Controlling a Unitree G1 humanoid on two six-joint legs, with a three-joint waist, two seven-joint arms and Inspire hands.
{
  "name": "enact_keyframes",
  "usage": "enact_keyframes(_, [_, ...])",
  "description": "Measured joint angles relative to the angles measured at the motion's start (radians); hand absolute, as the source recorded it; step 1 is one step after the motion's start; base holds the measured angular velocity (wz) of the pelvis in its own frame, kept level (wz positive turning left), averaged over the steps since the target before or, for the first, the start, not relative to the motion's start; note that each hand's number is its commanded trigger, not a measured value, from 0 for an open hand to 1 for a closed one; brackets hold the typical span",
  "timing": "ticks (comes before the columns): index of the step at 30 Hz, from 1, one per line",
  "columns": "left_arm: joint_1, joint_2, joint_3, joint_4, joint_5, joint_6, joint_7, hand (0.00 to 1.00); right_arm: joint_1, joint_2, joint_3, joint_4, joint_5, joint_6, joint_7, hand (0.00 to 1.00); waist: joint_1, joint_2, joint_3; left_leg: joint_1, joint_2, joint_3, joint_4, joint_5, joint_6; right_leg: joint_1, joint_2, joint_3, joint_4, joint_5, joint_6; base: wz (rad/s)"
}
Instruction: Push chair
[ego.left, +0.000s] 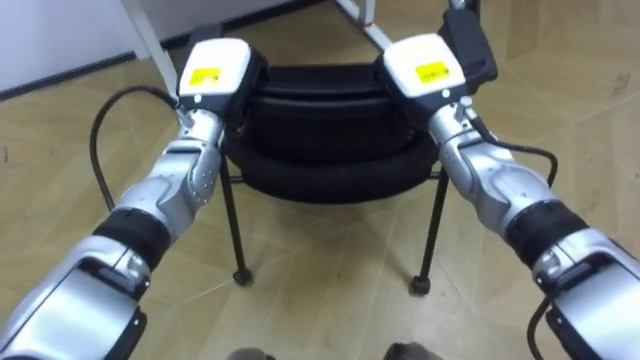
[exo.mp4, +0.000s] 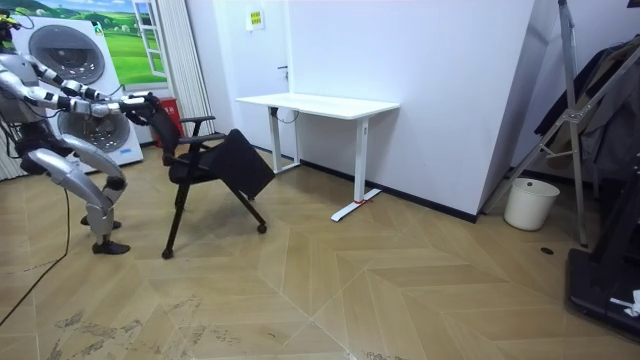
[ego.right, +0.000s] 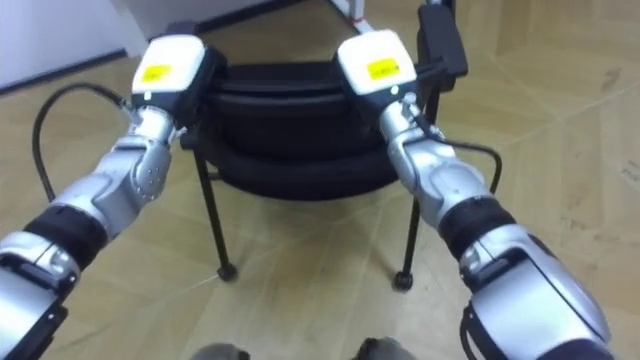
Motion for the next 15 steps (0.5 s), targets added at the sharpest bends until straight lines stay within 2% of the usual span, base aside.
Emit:
enact_keyframes(1, [0.003,-0.001,-0.008,0.001,-0.010,0.002,0.002,1.00,0.012,0.000,0.001,-0.005,0.000,-0.003,0.000,1.00,-0.010,-0.002,0.0021,-0.023,-0.003,-0.008,0.027,0.057,0.006,0.022,0.001,-0.002,0.001,-0.013,-0.002,0.60])
enact_keyframes(2, [0.010,-0.005,-0.017,0.003,-0.020,0.004,0.003,1.00,0.025,-0.003,0.002,-0.007,0.000,-0.002,0.000,1.00,-0.028,0.005,0.0000,-0.051,-0.016,-0.005,0.038,0.057,0.012,0.039,0.005,-0.001,0.003,-0.023,-0.004,0.59])
enact_keyframes(3, [0.014,-0.019,-0.019,0.009,-0.023,0.012,0.003,1.00,0.035,-0.009,0.003,-0.008,0.000,-0.003,-0.001,1.00,-0.030,0.007,0.0011,-0.068,-0.022,0.025,0.027,0.035,0.034,0.059,0.006,0.006,0.007,-0.036,-0.002,0.33])
enact_keyframes(4, [0.019,-0.025,-0.021,0.011,-0.024,0.018,0.003,1.00,0.039,-0.009,0.005,-0.005,0.000,-0.003,0.000,1.00,-0.028,0.007,0.0025,-0.072,-0.028,0.043,0.007,0.024,0.043,0.070,0.006,0.009,0.007,-0.041,0.000,0.00])
enact_keyframes(5, [0.034,-0.030,-0.025,0.010,-0.025,0.019,0.007,1.00,0.048,-0.012,0.010,-0.003,0.000,-0.004,0.000,1.00,-0.021,0.011,0.0032,-0.074,-0.042,0.072,-0.070,-0.004,0.043,0.089,0.003,0.009,0.004,-0.050,0.004,-0.13])
enact_keyframes(6, [0.046,-0.035,-0.026,0.007,-0.025,0.019,0.017,1.00,0.060,-0.018,0.015,-0.012,0.000,-0.005,-0.003,1.00,-0.020,0.018,0.0002,-0.073,-0.061,0.091,-0.189,-0.022,0.036,0.104,0.003,0.008,0.002,-0.059,0.010,-0.09])
enact_keyframes(7, [0.049,-0.035,-0.026,0.006,-0.025,0.019,0.018,1.00,0.064,-0.021,0.020,-0.017,0.000,-0.005,-0.004,1.00,-0.019,0.023,-0.0020,-0.072,-0.072,0.102,-0.254,-0.023,0.033,0.110,0.003,0.006,0.001,-0.063,0.013,-0.09])
enact_keyframes(8, [0.053,-0.036,-0.024,0.005,-0.026,0.019,0.018,1.00,0.064,-0.022,0.024,-0.018,0.000,-0.006,-0.003,1.00,-0.016,0.030,-0.0070,-0.063,-0.088,0.125,-0.390,-0.022,0.032,0.118,0.003,0.005,0.001,-0.069,0.016,-0.13])
enact_keyframes(9, [0.057,-0.038,-0.023,0.005,-0.025,0.019,0.018,1.00,0.064,-0.021,0.024,-0.016,0.000,-0.006,-0.003,1.00,-0.011,0.034,-0.0079,-0.041,-0.101,0.139,-0.511,-0.021,0.034,0.130,-0.001,0.001,-0.002,-0.074,0.016,-0.16])
enact_keyframes(10, [0.056,-0.040,-0.023,0.005,-0.024,0.019,0.018,1.00,0.065,-0.022,0.024,-0.015,0.000,-0.006,-0.003,1.00,-0.005,0.033,-0.0077,-0.028,-0.109,0.145,-0.562,-0.020,0.036,0.139,-0.001,0.002,-0.005,-0.076,0.020,-0.15])
enact_keyframes(11, [0.057,-0.042,-0.029,0.004,-0.021,0.023,0.017,1.00,0.073,-0.021,0.023,-0.012,0.004,-0.005,-0.004,1.00,0.002,0.033,-0.0080,-0.004,-0.120,0.147,-0.621,-0.001,0.056,0.151,0.000,0.003,-0.019,-0.080,0.029,-0.10])
enact_keyframes(14, [0.057,-0.037,-0.032,-0.002,-0.021,0.023,0.014,1.00,0.079,-0.019,0.023,-0.013,0.002,-0.004,-0.019,1.00,0.007,0.033,-0.0143,0.029,-0.134,0.162,-0.679,0.012,0.075,0.190,-0.001,0.010,-0.084,-0.068,0.063,-0.04])
enact_keyframes(15, [0.058,-0.034,-0.032,-0.010,-0.021,0.025,0.014,1.00,0.079,-0.017,0.024,-0.014,0.002,-0.001,-0.028,1.00,0.012,0.024,-0.0163,0.051,-0.145,0.179,-0.710,0.017,0.086,0.197,-0.005,0.029,-0.103,-0.066,0.076,-0.12])
